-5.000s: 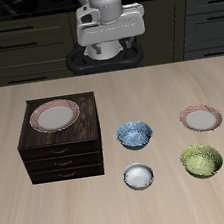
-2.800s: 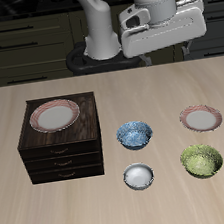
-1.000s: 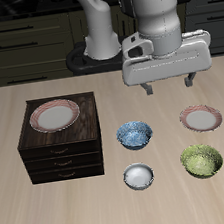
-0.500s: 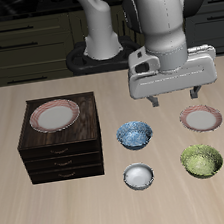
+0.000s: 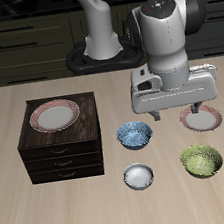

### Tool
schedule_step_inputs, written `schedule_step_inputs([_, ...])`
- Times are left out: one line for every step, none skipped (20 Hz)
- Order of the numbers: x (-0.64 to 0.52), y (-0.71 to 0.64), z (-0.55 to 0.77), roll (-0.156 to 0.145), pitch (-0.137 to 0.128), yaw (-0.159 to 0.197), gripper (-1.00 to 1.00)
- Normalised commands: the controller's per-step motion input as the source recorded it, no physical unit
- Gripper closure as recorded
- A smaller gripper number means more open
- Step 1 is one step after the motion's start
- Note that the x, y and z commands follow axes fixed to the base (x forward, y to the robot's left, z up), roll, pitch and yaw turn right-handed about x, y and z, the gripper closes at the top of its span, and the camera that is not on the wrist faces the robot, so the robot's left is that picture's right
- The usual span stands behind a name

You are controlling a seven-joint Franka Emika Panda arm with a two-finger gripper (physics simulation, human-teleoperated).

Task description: Place the green bowl onto the plate that is on top of the cabinet

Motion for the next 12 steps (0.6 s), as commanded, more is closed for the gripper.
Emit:
schedule_step_inputs([0.02,0.02,-0.23,0.006,0.013,0.016,-1.0])
schedule_step_inputs([0.08,-0.02,-0.3,-0.029,0.007,0.053,-1.0])
schedule_step_inputs([0.08,-0.07,-0.32,-0.022,0.074,-0.047,-1.0])
schedule_step_inputs([-0.02,0.05,-0.25,0.002,0.037,-0.013,-1.0])
schedule_step_inputs([-0.04,0.09,-0.23,0.005,0.016,0.02,-1.0])
schedule_step_inputs([-0.02,0.13,-0.24,0.003,0.0,0.055,-1.0])
schedule_step_inputs([0.0,0.08,-0.17,-0.01,-0.018,0.024,-1.0])
schedule_step_inputs([0.02,-0.01,-0.28,0.004,0.084,-0.071,-1.0])
schedule_step_inputs([0.03,0.06,-0.16,0.001,-0.036,0.073,-1.0])
schedule_step_inputs([0.15,-0.15,-0.29,-0.05,0.063,-0.037,-1.0])
schedule_step_inputs([0.11,-0.05,-0.22,-0.036,0.033,-0.018,-1.0])
schedule_step_inputs([0.03,-0.01,-0.18,0.029,-0.019,0.01,-1.0])
